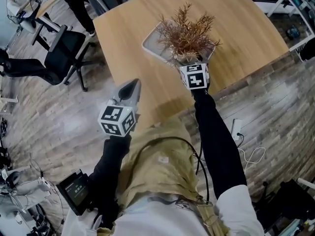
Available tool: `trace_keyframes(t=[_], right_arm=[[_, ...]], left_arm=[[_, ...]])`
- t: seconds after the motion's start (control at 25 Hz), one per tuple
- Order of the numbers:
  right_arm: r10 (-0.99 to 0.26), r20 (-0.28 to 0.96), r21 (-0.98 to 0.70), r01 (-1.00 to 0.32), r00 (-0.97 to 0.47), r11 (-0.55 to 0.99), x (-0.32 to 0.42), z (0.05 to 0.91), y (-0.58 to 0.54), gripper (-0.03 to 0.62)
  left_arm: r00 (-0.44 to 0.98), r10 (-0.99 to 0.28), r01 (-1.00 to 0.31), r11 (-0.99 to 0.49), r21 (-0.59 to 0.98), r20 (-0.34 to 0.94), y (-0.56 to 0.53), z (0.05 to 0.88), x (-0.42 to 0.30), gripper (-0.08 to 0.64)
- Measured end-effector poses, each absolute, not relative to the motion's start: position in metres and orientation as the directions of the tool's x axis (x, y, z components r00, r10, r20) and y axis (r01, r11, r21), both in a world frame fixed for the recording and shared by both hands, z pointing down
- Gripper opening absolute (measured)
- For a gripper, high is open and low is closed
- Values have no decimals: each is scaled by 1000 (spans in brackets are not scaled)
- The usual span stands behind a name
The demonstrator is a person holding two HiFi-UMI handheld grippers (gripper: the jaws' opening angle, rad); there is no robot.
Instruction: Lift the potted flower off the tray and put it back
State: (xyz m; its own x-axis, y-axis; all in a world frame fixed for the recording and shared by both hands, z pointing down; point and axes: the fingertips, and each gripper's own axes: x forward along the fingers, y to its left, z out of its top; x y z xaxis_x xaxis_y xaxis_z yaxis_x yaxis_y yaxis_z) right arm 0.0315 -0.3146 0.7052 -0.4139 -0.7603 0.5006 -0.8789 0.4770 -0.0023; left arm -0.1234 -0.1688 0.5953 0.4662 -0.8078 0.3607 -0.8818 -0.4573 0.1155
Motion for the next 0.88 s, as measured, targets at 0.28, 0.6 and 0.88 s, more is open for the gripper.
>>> trace_keyframes(t=[0.28, 0.6, 0.88], right_arm=[[-741, 503, -35, -867, -445, 498, 22, 694, -327, 488], [-724, 511, -55, -858, -464, 511, 20, 704, -340, 503], [-731, 506, -56, -863, -457, 501, 17, 698, -330, 502]], left_arm=[[464, -806, -883, -456, 113, 368, -165, 591, -131, 2], [446, -810, -892, -437, 115, 380, -175, 597, -134, 2], [446, -807, -893, -433, 127, 386, -177, 589, -134, 2]])
